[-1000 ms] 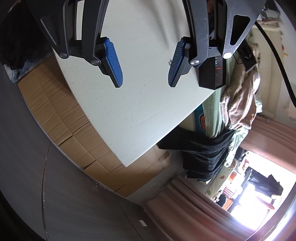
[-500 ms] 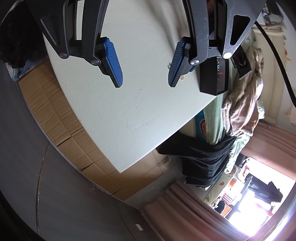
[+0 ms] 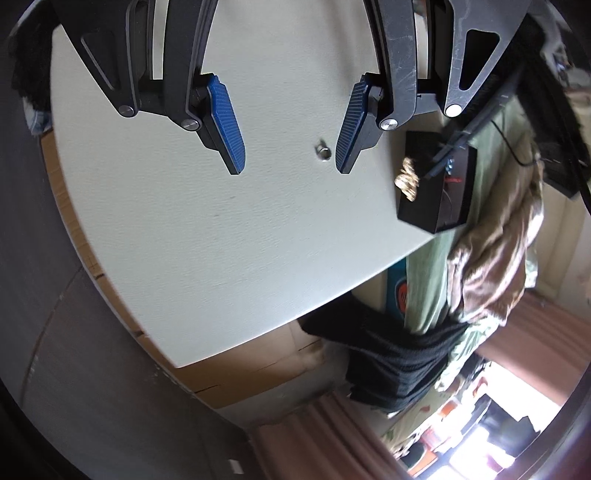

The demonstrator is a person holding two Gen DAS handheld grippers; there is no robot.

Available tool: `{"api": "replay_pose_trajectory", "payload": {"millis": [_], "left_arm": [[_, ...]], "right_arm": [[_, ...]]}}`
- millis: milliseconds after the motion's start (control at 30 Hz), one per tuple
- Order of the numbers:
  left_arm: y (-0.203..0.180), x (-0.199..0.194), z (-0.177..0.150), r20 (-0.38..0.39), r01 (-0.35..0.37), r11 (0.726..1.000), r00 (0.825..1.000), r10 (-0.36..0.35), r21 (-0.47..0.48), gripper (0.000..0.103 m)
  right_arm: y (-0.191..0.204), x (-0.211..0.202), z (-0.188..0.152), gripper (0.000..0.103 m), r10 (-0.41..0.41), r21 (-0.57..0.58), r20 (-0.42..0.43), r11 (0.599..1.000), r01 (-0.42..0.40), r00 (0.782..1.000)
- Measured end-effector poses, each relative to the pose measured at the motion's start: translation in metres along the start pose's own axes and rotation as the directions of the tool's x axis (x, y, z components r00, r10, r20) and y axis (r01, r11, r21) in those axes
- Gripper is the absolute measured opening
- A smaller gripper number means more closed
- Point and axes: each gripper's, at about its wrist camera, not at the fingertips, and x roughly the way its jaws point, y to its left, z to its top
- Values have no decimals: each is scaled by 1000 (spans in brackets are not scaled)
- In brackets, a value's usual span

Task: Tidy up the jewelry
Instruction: 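Grasp the gold butterfly pendant with the left gripper, then drop the butterfly in the box with the left while the right carries the silver ring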

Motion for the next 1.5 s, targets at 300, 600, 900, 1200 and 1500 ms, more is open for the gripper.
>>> {"api": "replay_pose_trajectory", "payload": {"millis": [300, 600, 900, 1200, 1500], "left_arm": [[28, -19, 8, 34, 33, 996, 999, -31, -83, 17], [56, -34, 12, 61, 38, 988, 998, -29, -152, 17], [85, -44, 13, 87, -6, 971, 996, 28, -240, 17], [109, -54, 16, 119, -2, 941, 992, 45, -339, 49], [123, -64, 18, 150, 4, 925, 987, 58, -380, 50]], "right_arm": [[39, 32, -12, 48, -57, -174, -36, 983, 50, 998], [57, 59, -23, 32, -181, -292, -49, 943, 159, 982], [60, 54, -26, 14, -194, -330, -35, 928, 171, 980], [75, 16, -24, 14, -42, -324, 38, 945, 52, 998], [113, -7, -2, 14, 144, -318, 82, 942, -111, 986]]}}
